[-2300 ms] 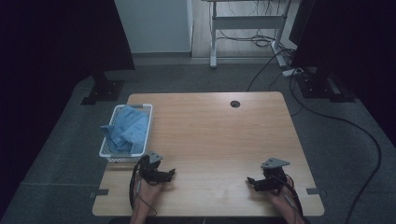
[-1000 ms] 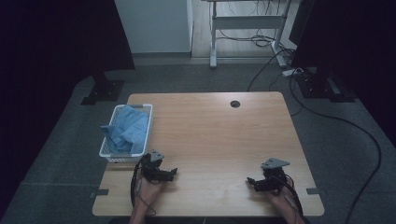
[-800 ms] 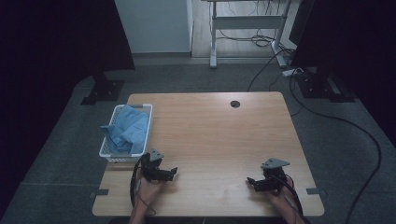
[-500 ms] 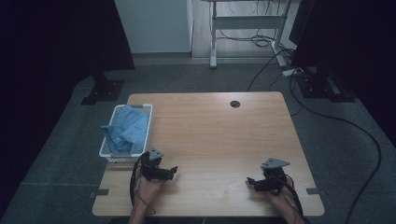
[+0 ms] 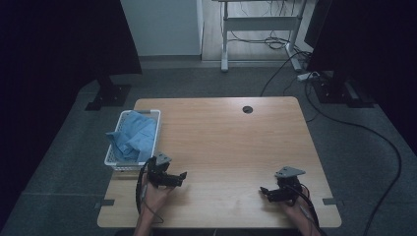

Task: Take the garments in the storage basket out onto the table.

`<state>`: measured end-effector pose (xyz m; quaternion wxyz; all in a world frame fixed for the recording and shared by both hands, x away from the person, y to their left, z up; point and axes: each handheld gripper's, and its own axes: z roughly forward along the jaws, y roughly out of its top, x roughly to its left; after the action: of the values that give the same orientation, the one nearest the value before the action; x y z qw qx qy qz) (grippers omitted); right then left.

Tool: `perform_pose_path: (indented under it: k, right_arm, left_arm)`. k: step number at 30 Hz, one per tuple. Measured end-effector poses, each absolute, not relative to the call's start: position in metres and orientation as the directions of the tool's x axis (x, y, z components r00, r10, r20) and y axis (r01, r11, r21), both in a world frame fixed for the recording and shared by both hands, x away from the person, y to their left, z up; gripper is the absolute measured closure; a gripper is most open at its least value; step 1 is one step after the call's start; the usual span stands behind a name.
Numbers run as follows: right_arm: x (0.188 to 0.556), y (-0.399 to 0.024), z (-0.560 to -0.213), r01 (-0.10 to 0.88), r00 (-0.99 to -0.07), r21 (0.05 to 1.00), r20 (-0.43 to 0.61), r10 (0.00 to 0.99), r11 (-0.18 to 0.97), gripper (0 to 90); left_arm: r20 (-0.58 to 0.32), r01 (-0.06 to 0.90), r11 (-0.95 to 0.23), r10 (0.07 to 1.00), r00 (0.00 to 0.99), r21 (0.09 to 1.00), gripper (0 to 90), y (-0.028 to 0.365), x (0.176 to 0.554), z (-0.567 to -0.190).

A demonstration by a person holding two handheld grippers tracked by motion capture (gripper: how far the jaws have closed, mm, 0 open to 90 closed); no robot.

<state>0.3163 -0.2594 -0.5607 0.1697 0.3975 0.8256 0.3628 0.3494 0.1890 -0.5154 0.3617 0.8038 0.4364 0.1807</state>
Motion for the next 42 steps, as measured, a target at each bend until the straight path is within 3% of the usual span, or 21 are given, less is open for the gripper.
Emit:
perform_pose_path:
  k: [42]
  right_arm:
    - [0.316, -0.259, -0.561, 0.533, -0.627, 0.734, 0.008, 0.779, 0.421, 7.9]
  left_arm:
    - [-0.043, 0.581, -0.336, 0.840, 0.540, 0.741, 0.0, 0.196, 0.389, -0.459]
